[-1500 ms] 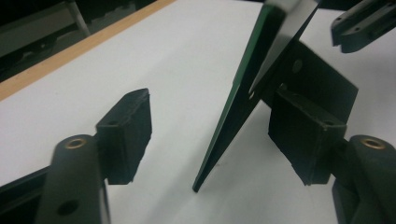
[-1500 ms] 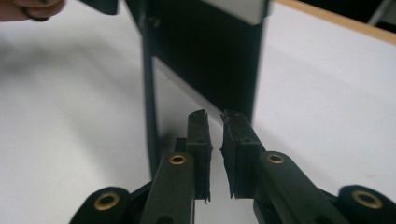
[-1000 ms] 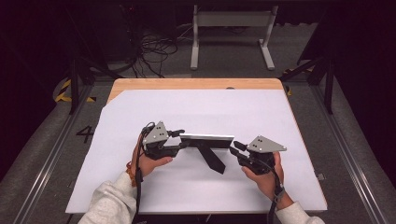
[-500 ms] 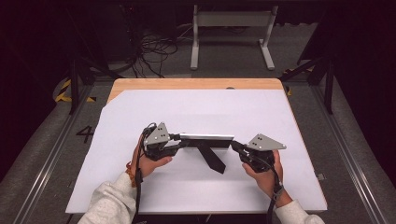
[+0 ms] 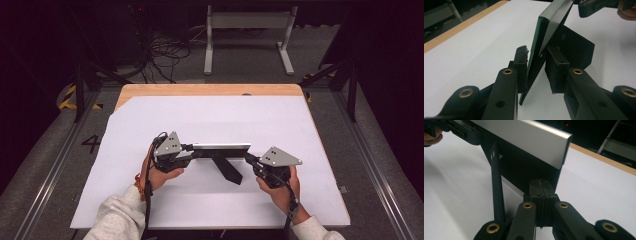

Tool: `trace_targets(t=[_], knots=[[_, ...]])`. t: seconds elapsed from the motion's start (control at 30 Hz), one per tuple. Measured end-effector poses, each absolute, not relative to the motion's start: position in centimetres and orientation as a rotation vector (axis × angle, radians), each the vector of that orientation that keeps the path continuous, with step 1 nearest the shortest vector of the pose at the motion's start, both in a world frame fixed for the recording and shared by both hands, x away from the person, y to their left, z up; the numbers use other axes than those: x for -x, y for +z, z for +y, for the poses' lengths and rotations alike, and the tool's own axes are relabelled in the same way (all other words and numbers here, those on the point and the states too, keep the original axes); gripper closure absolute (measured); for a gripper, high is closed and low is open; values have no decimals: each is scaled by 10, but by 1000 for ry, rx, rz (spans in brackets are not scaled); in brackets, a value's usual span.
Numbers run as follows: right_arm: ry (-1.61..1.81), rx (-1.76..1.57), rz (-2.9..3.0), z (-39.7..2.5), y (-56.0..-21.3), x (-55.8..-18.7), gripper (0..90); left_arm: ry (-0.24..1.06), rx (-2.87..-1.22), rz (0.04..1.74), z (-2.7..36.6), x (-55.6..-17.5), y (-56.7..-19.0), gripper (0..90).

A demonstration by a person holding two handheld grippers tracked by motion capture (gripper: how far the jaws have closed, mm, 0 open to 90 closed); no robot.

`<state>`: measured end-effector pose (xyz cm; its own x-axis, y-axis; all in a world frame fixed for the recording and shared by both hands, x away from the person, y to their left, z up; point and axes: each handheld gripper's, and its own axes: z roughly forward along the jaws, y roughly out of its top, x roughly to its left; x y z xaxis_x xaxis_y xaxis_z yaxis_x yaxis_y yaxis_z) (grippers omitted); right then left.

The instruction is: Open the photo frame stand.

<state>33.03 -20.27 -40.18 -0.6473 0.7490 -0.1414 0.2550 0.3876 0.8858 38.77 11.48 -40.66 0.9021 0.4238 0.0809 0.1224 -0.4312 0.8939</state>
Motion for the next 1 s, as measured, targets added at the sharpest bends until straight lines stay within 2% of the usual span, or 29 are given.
trace_targets(t=[0.7, 1.0], knots=[[1174, -910, 2113, -195, -408, -349, 900, 362, -2034, 356, 111, -378, -406, 778], [1201, -874, 2080, -193, -399, -344, 900, 374, -2032, 352, 109, -375, -406, 785]])
